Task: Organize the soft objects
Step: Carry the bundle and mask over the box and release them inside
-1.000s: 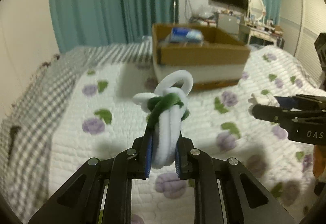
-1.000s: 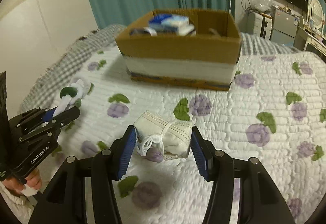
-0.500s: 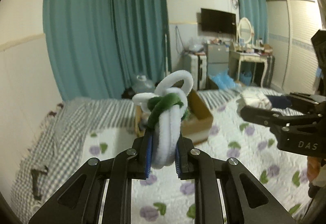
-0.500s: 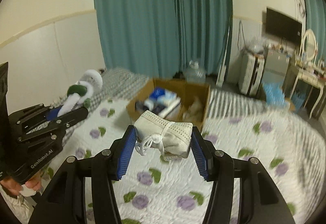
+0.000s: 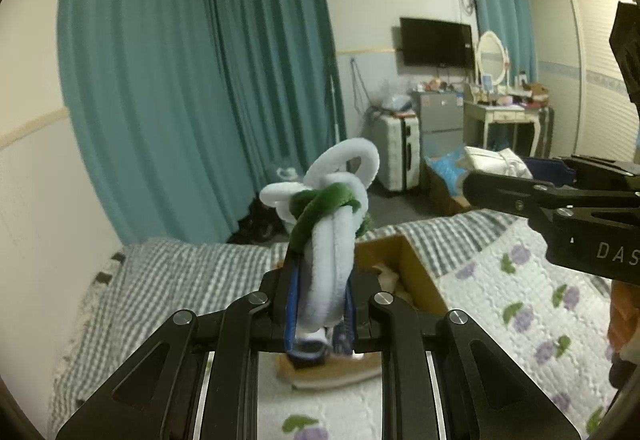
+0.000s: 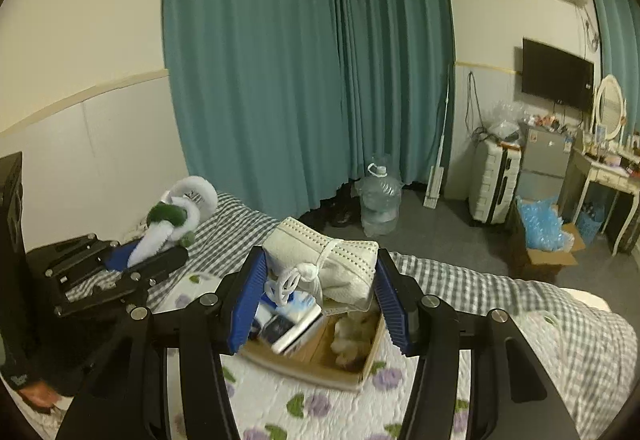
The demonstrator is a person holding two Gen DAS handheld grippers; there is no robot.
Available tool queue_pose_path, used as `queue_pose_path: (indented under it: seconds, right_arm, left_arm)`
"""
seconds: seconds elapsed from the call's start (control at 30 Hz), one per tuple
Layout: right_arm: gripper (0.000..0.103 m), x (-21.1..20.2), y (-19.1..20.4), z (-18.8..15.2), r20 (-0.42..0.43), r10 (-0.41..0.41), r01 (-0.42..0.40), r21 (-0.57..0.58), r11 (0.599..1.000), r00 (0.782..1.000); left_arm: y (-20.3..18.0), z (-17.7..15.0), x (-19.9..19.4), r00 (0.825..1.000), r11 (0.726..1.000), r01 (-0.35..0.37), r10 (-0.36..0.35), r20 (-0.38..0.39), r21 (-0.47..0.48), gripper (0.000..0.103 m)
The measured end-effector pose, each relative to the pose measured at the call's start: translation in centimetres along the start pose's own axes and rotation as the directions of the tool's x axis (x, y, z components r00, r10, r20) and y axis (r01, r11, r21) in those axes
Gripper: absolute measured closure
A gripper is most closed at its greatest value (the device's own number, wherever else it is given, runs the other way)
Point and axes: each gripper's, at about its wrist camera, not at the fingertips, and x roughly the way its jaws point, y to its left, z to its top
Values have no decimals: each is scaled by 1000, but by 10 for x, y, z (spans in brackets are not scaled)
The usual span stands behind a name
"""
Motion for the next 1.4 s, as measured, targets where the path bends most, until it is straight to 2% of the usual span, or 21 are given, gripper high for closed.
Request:
queue_pose_path:
  seconds: [0.13, 0.3, 0.47, 0.5, 0.57, 0.63, 0.67, 0.73, 0.77, 0.93, 1.1, 1.2, 1.3, 1.4]
  right_arm:
    - [49, 52, -17, 1, -43, 0, 1, 12, 1000, 999]
    - [49, 122, -35, -21, -121, -10, 14, 34, 999, 993]
    - [47, 173, -57, -45, -163, -14, 24, 62, 998, 987]
    - [47, 181, -62, -49, -165, -12, 25, 71, 997, 986]
    - [46, 189, -67, -53, -162, -10, 24, 82, 996, 987]
    - [42, 198, -70, -55, -163, -1, 16, 88, 996, 987]
    - [35, 199, -69, -57, -164, -4, 19, 88, 996, 986]
    - [22, 204, -69, -57, -162, -16, 30, 88, 996, 987]
    - [21, 204, -69, -57, -162, -20, 35, 90, 995, 987]
    - [21, 191, -64, -50, -155, -42, 57, 90, 994, 987]
    - [21, 141, -55, -19, -102, -68, 75, 73, 994, 992]
    - [21, 93, -46, 10, -44, -85, 88, 68, 994, 995]
    - [21, 29, -32, 41, 44, -110, 107, 56, 993, 993]
    - [11, -34, -16, 66, 125, -123, 118, 49, 992, 985]
  left_arm:
    - [-4, 0, 54, 998, 1000, 22, -22, -63, -7, 85]
    - [-14, -19, 123, 987, 999, 40, -38, -155, 10, 82]
    - [-20, -33, 164, 980, 999, 49, -45, -194, 19, 79]
    - [-19, -35, 170, 974, 999, 12, -3, -226, 36, 79]
    - [-17, -40, 180, 970, 999, -1, 13, -245, 47, 69]
    - [-16, -43, 189, 964, 998, -12, 27, -264, 59, 51]
    - [-15, -45, 191, 962, 998, -12, 29, -273, 62, 36]
    - [-10, -47, 191, 964, 999, -17, 29, -264, 48, 33]
    - [-10, -46, 189, 968, 999, -21, 32, -250, 45, 33]
    - [-7, -37, 178, 971, 998, -35, 44, -236, 43, 33]
    - [-5, -8, 142, 979, 998, -57, 63, -193, 37, 33]
    - [-1, 18, 100, 987, 997, -77, 80, -139, 24, 33]
    - [6, 47, 44, 993, 994, -111, 110, -48, -9, 33]
    - [11, 73, -19, 990, 990, -131, 133, 53, -47, 33]
